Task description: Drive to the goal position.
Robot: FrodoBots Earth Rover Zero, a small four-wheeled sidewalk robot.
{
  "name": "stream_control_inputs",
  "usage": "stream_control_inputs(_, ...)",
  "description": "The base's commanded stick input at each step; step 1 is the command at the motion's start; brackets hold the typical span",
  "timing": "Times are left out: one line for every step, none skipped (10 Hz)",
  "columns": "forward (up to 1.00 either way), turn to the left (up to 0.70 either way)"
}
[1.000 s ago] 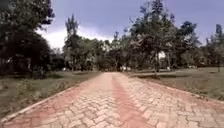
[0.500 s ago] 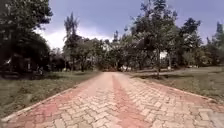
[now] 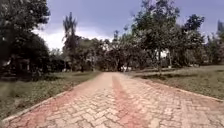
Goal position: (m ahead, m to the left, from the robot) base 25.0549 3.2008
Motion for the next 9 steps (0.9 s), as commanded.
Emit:
stream_control_inputs(0.7, 0.0)
stream_control_inputs(0.7, 0.0)
stream_control_inputs(0.7, 0.0)
stream_control_inputs(0.7, 0.0)
stream_control_inputs(0.7, 0.0)
stream_control_inputs(0.7, 0.0)
stream_control_inputs(0.7, 0.0)
stream_control_inputs(0.7, 0.0)
stream_control_inputs(0.7, 0.0)
